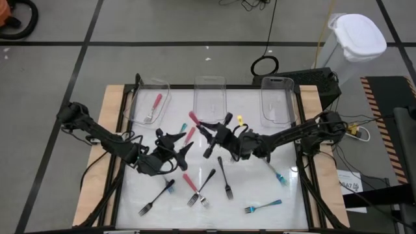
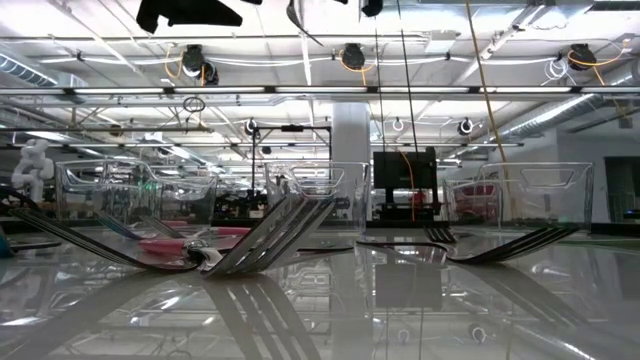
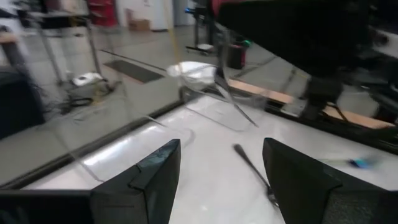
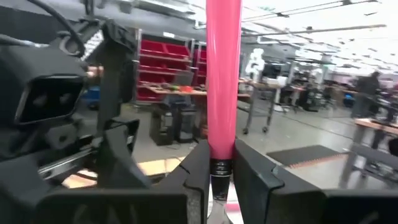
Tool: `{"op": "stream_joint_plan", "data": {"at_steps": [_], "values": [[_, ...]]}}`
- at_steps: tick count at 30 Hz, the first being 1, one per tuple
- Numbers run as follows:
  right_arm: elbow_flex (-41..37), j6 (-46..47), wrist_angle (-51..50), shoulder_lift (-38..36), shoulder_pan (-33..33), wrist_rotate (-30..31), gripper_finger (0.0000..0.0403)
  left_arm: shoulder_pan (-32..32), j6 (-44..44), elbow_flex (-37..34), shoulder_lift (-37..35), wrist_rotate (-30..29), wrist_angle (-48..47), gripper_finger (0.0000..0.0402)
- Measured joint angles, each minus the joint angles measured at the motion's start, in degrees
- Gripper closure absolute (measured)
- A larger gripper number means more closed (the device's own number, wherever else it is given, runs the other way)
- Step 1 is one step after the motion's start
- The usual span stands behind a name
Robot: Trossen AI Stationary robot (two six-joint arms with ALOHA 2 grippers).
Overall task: Sort silverware by color (type)
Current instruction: Put the pink fork into the left transparent bin
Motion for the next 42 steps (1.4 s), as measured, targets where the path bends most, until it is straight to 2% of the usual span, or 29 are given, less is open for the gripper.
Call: {"op": "stream_joint_plan", "data": {"at_steps": [3, 5, 10, 14, 23, 30, 39, 42], "values": [[-0.02, -0.33, 1.88, -0.01, -0.36, -1.71, 0.0358, -0.03, 1.47, -0.01, 2.23, -3.64, 2.12, 0.0173], [-0.02, -1.47, 3.02, -0.02, -0.55, -2.12, 0.0358, -0.03, 4.59, -0.01, 4.43, -5.32, 7.25, 0.0173], [-0.02, -1.65, 3.42, 0.13, -1.08, -7.20, 0.0358, 0.58, 18.19, -0.01, 11.16, -6.07, 27.84, 0.0173], [-0.02, -2.38, 3.85, 0.13, -1.07, -7.55, 0.0358, 1.63, 24.89, -0.01, 15.31, -5.98, 40.23, 0.0173], [-0.02, -3.74, 3.66, 0.13, -1.02, -7.56, 0.0358, 5.69, 24.92, 0.00, 16.57, -0.33, 45.07, 0.0185], [-0.02, -5.80, 3.70, 0.13, -1.06, -7.35, 0.0358, 7.75, 24.94, -0.01, 16.57, 2.03, 45.12, 0.0245], [-0.02, -8.91, 4.17, 0.01, -0.98, -7.25, 0.0357, 8.31, 29.15, -0.01, 16.49, 2.37, 46.55, 0.0374], [-0.04, -9.42, 4.15, -0.28, -0.89, -7.10, 0.0356, 8.31, 29.89, -0.01, 16.35, 2.19, 47.18, 0.0390]]}}
